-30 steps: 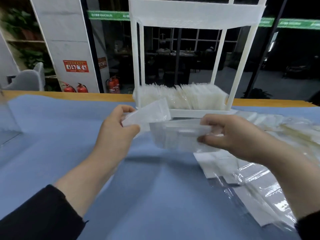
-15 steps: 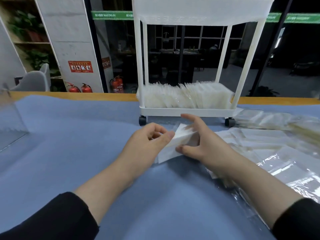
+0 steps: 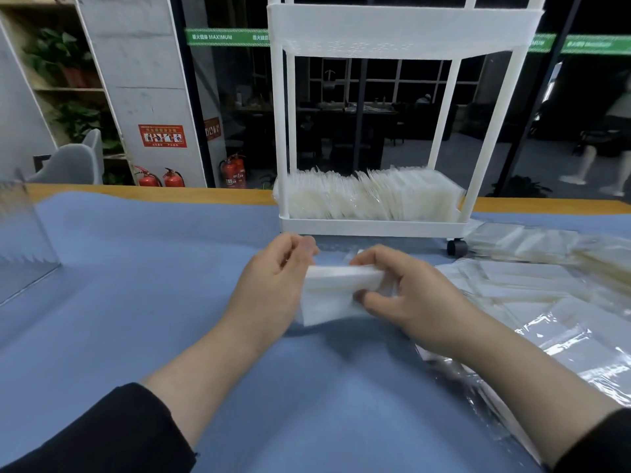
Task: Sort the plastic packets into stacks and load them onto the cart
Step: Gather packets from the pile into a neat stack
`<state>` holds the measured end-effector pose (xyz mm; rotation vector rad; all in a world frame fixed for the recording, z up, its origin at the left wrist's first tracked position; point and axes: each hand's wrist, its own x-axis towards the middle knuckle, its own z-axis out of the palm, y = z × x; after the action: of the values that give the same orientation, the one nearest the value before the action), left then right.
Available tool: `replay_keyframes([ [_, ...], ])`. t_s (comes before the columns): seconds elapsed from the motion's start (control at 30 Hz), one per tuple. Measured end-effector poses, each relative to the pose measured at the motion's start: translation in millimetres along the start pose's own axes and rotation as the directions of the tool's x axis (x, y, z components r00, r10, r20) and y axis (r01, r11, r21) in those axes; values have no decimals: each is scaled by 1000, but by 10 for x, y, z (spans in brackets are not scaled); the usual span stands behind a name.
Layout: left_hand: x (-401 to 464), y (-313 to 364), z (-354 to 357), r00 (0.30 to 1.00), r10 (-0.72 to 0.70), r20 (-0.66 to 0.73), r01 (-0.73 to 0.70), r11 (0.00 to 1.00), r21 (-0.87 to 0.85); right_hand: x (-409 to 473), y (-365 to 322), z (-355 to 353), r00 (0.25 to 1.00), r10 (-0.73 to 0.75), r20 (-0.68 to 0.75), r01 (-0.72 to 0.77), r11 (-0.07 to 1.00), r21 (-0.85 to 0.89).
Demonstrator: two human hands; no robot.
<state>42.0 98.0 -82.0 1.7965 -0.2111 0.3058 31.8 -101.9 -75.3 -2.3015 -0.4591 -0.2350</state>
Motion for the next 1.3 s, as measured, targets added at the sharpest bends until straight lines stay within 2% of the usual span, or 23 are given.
replay_keyframes([
  [0.17,-46,-8,26,979,-47,199,15,987,158,-37,35,48,985,42,168,-32,998,-60],
  [0.3,28,-16,-167,931,-64,359,-81,924,374,-16,50,6,996,12,89,-8,999,-42],
  [0.4,59,-8,-241,926,-80,370,-103,887,449,-34,9,-47,991,27,130,-20,998,-53],
  [0.43,70,-2,-256,933,-62,355,-111,888,446,-33,6,-88,995,31,99,-28,999,-29],
  [0.53,116,42,-342,969,-3,248,-110,891,441,56,19,-353,974,136,-180,-132,991,33],
  [0.57,134,43,-373,974,-3,228,-103,886,453,118,44,-450,955,191,-226,-203,979,-30],
  [0.6,140,41,-394,972,-18,233,-98,872,480,191,75,-535,949,235,-212,-267,954,-136],
  [0.7,153,-21,-389,954,-77,291,-100,832,546,483,158,-613,939,345,-6,-314,846,-431],
  [0.83,176,-45,-399,951,-87,298,-79,861,503,795,284,-494,863,474,172,-244,691,-680],
  [1.07,215,-108,-444,967,-61,246,-45,914,404,960,387,-510,802,558,215,-280,669,-689],
  [1.13,216,-87,-448,977,-29,210,-50,930,363,971,400,-500,812,544,212,-270,671,-691],
  [1.2,210,-67,-444,977,-16,214,-52,950,307,956,402,-482,857,483,179,-261,706,-659],
  [1.3,187,-49,-420,959,-20,282,-46,973,226,858,296,-511,953,297,54,-240,854,-461],
])
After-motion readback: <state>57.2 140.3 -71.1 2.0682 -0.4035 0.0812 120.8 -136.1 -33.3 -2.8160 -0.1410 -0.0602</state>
